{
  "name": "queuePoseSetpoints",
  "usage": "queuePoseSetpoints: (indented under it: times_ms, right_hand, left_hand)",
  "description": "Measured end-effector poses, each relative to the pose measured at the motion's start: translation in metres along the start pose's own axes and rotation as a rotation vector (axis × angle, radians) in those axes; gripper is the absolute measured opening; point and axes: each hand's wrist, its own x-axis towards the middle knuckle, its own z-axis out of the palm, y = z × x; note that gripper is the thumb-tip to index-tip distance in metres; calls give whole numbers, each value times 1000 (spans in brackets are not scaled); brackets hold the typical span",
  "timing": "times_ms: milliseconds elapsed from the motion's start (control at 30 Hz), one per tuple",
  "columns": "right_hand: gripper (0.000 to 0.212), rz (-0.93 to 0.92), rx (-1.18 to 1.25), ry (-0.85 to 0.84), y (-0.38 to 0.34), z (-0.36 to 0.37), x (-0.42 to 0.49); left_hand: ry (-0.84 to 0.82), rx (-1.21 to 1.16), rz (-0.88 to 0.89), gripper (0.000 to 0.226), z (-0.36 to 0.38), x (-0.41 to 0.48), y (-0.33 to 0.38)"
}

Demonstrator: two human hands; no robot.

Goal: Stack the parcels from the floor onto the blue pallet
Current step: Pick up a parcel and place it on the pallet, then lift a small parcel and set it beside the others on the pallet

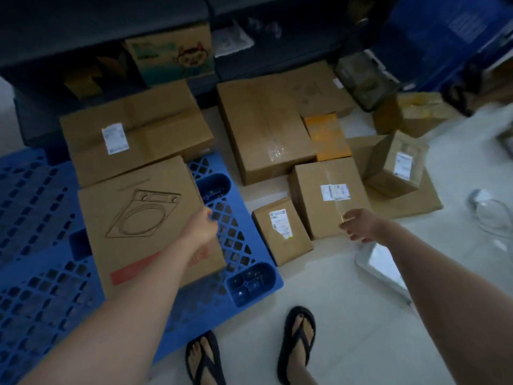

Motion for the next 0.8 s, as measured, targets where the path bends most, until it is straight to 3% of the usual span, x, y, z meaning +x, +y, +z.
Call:
queuePoseSetpoints:
  times_ms: [200,300,433,567,667,800]
  right_hand:
    - [48,4,-105,-137,51,1,71]
    - [45,-64,-114,-172,65,16,122]
    - [40,-155,-49,-164,76,58,202]
    - [48,-140,59,-202,72,116,285]
    - [59,-171,83,-174,65,149,346]
    - [61,-138,143,-117,66,173,394]
  left_hand:
    - [-97,-130,-232,52,108,28,23]
    - [-118,-135,-305,23,172,46,29]
    - [-73,-198,-319,48,249,96,24]
    - [-53,-81,-175,24,310,151,-10]
    - [-34,-55,-90,37,341,198,-33]
    - [23,-224,-243,55,360,234,-44]
